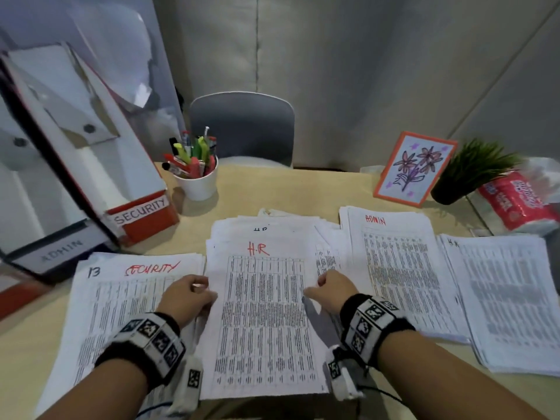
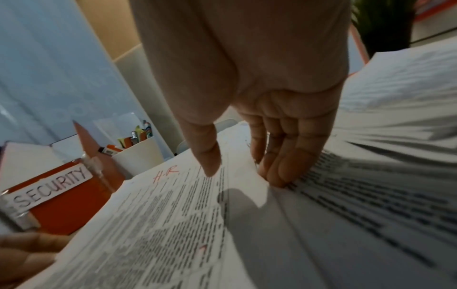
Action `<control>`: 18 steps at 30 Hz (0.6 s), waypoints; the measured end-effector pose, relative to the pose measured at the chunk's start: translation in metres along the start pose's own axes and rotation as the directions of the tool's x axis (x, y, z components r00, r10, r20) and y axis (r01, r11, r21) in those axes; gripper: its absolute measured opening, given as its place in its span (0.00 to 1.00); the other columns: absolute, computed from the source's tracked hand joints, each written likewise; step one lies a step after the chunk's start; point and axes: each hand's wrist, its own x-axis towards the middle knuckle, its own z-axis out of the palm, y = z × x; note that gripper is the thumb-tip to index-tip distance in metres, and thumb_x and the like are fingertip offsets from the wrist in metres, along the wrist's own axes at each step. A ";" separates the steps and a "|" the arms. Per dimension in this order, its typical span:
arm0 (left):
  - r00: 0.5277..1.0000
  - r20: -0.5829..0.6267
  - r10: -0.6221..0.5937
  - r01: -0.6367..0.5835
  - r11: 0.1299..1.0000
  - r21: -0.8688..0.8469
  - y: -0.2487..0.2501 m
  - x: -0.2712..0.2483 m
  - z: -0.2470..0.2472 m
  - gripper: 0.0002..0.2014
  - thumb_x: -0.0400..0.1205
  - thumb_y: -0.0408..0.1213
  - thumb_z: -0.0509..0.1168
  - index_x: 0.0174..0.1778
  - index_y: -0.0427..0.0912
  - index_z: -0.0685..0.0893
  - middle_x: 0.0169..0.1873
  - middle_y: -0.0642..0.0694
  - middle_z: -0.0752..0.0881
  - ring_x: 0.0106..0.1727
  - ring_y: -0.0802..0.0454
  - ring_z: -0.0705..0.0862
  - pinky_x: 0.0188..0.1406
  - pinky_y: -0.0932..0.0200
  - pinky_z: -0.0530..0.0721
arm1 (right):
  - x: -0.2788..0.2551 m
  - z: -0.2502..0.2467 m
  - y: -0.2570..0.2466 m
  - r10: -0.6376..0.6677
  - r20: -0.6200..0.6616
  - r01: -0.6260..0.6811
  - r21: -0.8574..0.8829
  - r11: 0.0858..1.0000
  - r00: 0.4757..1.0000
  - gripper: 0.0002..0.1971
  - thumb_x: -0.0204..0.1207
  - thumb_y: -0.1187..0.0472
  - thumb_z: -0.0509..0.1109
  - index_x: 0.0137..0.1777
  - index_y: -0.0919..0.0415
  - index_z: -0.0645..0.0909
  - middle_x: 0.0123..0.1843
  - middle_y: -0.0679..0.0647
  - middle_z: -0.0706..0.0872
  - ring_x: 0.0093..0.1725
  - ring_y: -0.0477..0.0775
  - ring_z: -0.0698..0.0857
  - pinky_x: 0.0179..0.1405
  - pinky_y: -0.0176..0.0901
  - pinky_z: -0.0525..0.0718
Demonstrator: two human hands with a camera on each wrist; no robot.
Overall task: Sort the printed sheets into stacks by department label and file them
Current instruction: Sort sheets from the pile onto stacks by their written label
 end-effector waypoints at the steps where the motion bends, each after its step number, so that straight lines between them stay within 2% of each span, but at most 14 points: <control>1: 1.000 -0.001 0.002 -0.002 1.000 -0.011 0.000 0.000 -0.001 0.14 0.73 0.32 0.76 0.53 0.42 0.82 0.40 0.45 0.88 0.38 0.49 0.86 0.37 0.60 0.82 | 0.002 0.001 0.000 0.018 -0.014 -0.017 0.061 0.998 1.000 0.22 0.71 0.56 0.73 0.27 0.54 0.62 0.25 0.50 0.60 0.23 0.49 0.63 0.23 0.39 0.61; 2: 1.000 -0.004 -0.009 0.009 1.000 -0.027 -0.001 0.001 -0.001 0.15 0.72 0.32 0.76 0.53 0.41 0.83 0.39 0.43 0.88 0.37 0.48 0.86 0.38 0.59 0.83 | 0.002 0.002 0.002 0.042 -0.027 -0.039 0.131 0.991 0.999 0.20 0.70 0.58 0.75 0.29 0.54 0.64 0.27 0.49 0.63 0.25 0.48 0.66 0.24 0.38 0.63; 5: 0.999 0.025 -0.023 0.025 0.998 -0.052 -0.002 0.001 -0.003 0.14 0.70 0.31 0.78 0.48 0.41 0.83 0.37 0.42 0.89 0.36 0.46 0.87 0.43 0.52 0.87 | -0.002 0.000 0.009 0.126 -0.038 -0.108 0.316 0.943 0.991 0.11 0.68 0.64 0.77 0.39 0.58 0.74 0.36 0.51 0.77 0.35 0.50 0.77 0.30 0.36 0.74; 6: 0.999 0.033 -0.031 0.032 0.998 -0.060 -0.001 0.001 -0.004 0.13 0.70 0.32 0.79 0.46 0.41 0.83 0.36 0.42 0.90 0.36 0.45 0.88 0.45 0.49 0.88 | -0.003 0.000 0.011 0.128 -0.040 -0.106 0.348 0.932 0.991 0.11 0.67 0.65 0.77 0.37 0.59 0.75 0.34 0.52 0.78 0.34 0.50 0.78 0.30 0.37 0.76; 8: 0.999 0.038 -0.030 0.033 0.997 -0.073 -0.001 0.001 -0.005 0.13 0.69 0.37 0.80 0.44 0.44 0.84 0.35 0.43 0.90 0.38 0.45 0.89 0.47 0.47 0.88 | -0.004 0.000 0.012 0.102 -0.041 -0.082 0.348 0.934 0.994 0.14 0.69 0.67 0.75 0.31 0.58 0.72 0.29 0.52 0.74 0.29 0.50 0.74 0.28 0.37 0.74; 10: 1.000 0.018 -0.021 0.022 0.997 -0.070 0.000 0.001 -0.004 0.12 0.70 0.37 0.79 0.40 0.47 0.82 0.37 0.44 0.90 0.37 0.48 0.87 0.40 0.55 0.85 | -0.005 0.003 0.012 0.074 -0.055 -0.055 0.294 0.954 0.996 0.18 0.72 0.66 0.72 0.27 0.57 0.67 0.26 0.51 0.70 0.27 0.49 0.70 0.27 0.38 0.69; 13: 0.999 -0.030 -0.045 0.040 0.986 -0.160 0.002 -0.001 -0.003 0.10 0.72 0.28 0.76 0.43 0.40 0.81 0.38 0.42 0.88 0.33 0.52 0.85 0.25 0.65 0.79 | -0.003 0.004 0.019 0.088 -0.174 -0.045 0.241 0.970 0.981 0.16 0.75 0.68 0.66 0.28 0.59 0.65 0.28 0.54 0.68 0.29 0.52 0.69 0.29 0.40 0.65; 14: 0.998 -0.043 -0.056 0.046 0.979 -0.196 0.003 -0.002 -0.003 0.10 0.73 0.26 0.75 0.45 0.38 0.81 0.37 0.42 0.88 0.33 0.52 0.85 0.22 0.66 0.79 | -0.002 0.003 0.023 0.107 -0.217 -0.055 0.235 0.970 0.970 0.13 0.75 0.69 0.64 0.31 0.61 0.67 0.30 0.56 0.69 0.32 0.52 0.69 0.31 0.40 0.65; 16: 0.996 -0.072 -0.062 0.045 0.975 -0.218 0.003 0.000 -0.004 0.12 0.73 0.27 0.75 0.48 0.37 0.82 0.37 0.42 0.89 0.36 0.47 0.87 0.29 0.62 0.82 | 0.001 -0.005 0.031 0.163 -0.282 -0.093 0.247 0.965 0.946 0.06 0.77 0.69 0.61 0.39 0.64 0.75 0.37 0.59 0.76 0.36 0.54 0.73 0.35 0.41 0.68; 18: 0.994 -0.088 -0.066 0.046 0.976 -0.211 0.003 0.003 -0.006 0.11 0.74 0.29 0.74 0.49 0.39 0.82 0.39 0.42 0.90 0.39 0.45 0.88 0.35 0.57 0.83 | 0.003 -0.015 0.041 0.245 -0.330 -0.143 0.304 0.942 0.912 0.09 0.80 0.69 0.59 0.52 0.66 0.80 0.49 0.62 0.83 0.45 0.57 0.79 0.44 0.41 0.74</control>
